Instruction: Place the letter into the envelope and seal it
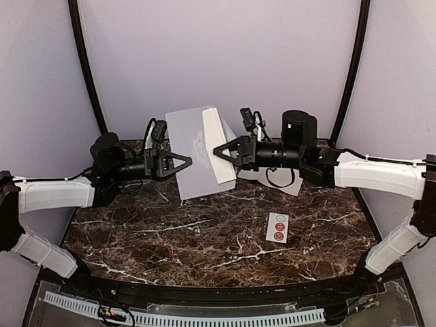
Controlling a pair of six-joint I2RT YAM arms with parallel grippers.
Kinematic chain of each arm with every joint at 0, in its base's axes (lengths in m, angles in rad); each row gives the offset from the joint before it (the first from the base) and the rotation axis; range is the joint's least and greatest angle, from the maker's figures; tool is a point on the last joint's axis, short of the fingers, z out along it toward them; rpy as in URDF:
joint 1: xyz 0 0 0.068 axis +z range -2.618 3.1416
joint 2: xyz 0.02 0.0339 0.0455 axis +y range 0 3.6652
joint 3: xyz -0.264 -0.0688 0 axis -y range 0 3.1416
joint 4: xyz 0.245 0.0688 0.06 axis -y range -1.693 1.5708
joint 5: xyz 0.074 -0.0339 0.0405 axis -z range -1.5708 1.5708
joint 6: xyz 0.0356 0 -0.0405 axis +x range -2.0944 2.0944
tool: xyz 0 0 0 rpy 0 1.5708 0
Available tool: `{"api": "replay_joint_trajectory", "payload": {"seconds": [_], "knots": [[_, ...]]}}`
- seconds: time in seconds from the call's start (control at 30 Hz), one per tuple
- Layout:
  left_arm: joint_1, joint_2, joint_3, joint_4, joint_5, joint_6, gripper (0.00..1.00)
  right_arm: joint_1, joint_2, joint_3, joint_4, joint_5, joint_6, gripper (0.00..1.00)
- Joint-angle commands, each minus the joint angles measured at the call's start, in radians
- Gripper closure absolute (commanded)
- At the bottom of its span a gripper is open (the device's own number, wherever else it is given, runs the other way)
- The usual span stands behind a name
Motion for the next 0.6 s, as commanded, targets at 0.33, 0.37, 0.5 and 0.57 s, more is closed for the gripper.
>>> {"api": "replay_joint_trajectory", "payload": {"seconds": [0.33,0.37,0.5,0.57], "knots": [[-0.002,-0.026,-0.013,0.009,0.111,0.036,1.00,-0.024,-0.049,0.016,-0.034,-0.041,-0.058,1.00],[-0.002,-0.026,-0.010,0.008,0.114,0.038,1.00,-0.023,-0.045,0.013,-0.022,-0.052,-0.052,1.00],[-0.001,-0.024,0.002,-0.006,0.112,0.050,0.97,-0.019,-0.030,0.001,0.026,-0.082,-0.026,1.00],[-0.002,-0.019,0.006,-0.009,0.112,0.051,0.93,-0.014,-0.020,-0.006,0.058,-0.093,-0.008,1.00]]}}
